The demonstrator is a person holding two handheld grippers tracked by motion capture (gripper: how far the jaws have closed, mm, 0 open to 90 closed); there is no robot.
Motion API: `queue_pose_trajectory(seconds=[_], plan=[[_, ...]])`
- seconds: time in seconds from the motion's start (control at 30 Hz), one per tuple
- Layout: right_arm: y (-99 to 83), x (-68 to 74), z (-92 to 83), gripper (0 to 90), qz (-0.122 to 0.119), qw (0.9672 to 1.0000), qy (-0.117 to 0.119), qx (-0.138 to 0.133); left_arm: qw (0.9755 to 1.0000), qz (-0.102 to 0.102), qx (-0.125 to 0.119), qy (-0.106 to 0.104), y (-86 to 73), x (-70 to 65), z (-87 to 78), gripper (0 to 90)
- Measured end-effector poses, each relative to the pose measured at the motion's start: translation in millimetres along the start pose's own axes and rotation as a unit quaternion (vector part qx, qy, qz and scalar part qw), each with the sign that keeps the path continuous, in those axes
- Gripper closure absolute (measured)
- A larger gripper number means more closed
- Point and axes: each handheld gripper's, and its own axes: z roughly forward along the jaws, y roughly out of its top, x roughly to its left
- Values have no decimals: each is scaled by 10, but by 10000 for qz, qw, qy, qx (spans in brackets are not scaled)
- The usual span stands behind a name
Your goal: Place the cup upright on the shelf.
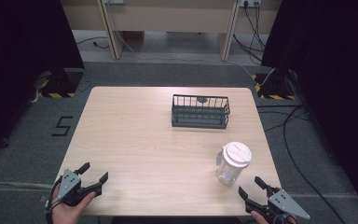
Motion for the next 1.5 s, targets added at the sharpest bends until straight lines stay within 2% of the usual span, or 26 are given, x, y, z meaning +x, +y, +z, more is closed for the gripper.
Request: queue_pose_trajectory(seconds=[0.17,0.37,0.77,1.0,1.4,1.5], plan=[[35,19,0,261,47,10000,26,-61,9999,15,48,-101,-3,-22,25,184],[77,43,12,252,28,9999,-22,-134,9999,-4,62,-104,-7,-20,25,187],[112,69,103,223,82,9999,-35,-70,9998,-106,35,-135,-10,-25,26,190],[135,81,250,196,77,9999,-66,64,9998,-85,22,-203,-5,-59,33,190],[175,98,500,168,77,9999,-42,105,9996,-59,14,-267,3,-86,34,189],[171,110,583,158,139,9998,4,126,9996,-68,14,-267,3,-88,35,188]])
